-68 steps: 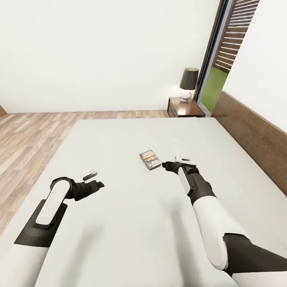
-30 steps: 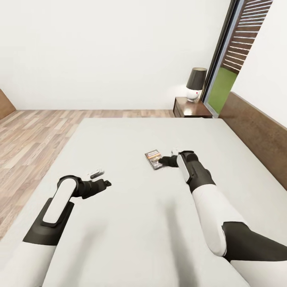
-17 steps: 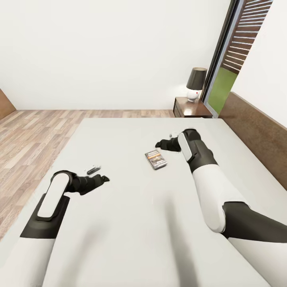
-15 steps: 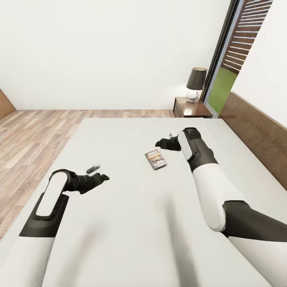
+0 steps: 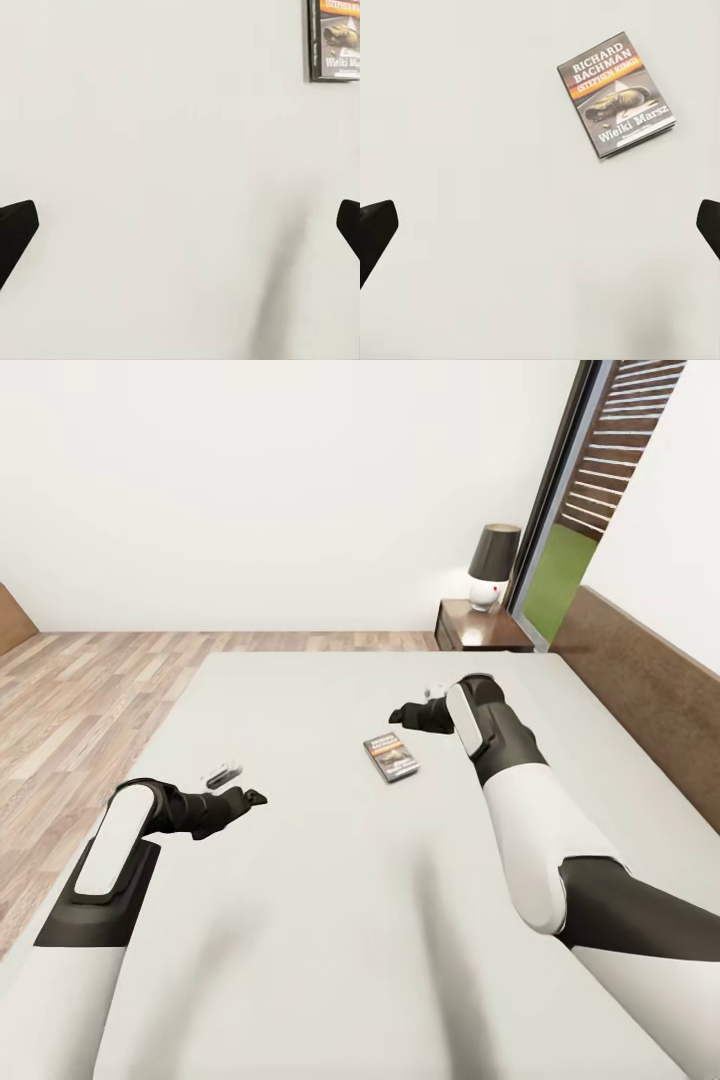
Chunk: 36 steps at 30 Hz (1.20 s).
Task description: In the bedroom, move the book from the bed onto either nightstand, and place the two sandals side by side next to the bed.
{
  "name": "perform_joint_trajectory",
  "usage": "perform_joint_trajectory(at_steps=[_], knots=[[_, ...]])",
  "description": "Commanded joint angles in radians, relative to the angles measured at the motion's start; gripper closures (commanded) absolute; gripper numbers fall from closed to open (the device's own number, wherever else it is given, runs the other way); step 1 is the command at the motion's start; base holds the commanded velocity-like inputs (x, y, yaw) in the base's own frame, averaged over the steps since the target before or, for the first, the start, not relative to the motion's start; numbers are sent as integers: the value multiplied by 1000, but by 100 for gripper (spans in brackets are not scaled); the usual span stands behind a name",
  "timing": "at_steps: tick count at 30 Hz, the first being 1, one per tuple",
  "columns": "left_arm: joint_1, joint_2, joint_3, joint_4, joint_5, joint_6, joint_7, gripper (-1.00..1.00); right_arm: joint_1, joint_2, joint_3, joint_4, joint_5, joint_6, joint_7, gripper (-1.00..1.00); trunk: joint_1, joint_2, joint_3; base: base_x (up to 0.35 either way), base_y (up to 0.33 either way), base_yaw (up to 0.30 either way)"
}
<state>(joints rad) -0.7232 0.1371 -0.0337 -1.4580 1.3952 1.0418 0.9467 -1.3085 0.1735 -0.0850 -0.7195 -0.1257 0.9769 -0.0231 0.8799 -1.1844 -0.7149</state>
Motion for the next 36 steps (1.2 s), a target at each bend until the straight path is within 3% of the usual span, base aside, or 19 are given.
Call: perform_joint_trajectory(at_steps=[1, 10, 20, 31, 36], knots=[[-1, 1, -2, -1, 9, 2, 11, -100, -3, 1, -5, 6, -5, 4, -3, -100, 0, -1, -2, 0, 0, 0], [-1, -1, -9, -3, 7, 5, 14, -100, -35, 1, -6, 71, -5, 2, -3, -100, 0, -1, -16, 0, 0, 0], [-1, -1, -71, -5, 1, 5, 19, -100, -54, 1, -8, 111, -4, -2, -4, -100, -31, 55, -7, 0, 0, 0], [-3, -5, -78, -5, 1, 2, 19, -100, -59, 1, -9, 148, -4, -12, -23, -100, -31, 55, -24, 0, 0, 0], [-6, -10, -77, -4, 2, 2, 19, -100, -66, 1, -9, 205, -5, -85, -73, -100, -31, 55, -31, 0, 0, 0]])
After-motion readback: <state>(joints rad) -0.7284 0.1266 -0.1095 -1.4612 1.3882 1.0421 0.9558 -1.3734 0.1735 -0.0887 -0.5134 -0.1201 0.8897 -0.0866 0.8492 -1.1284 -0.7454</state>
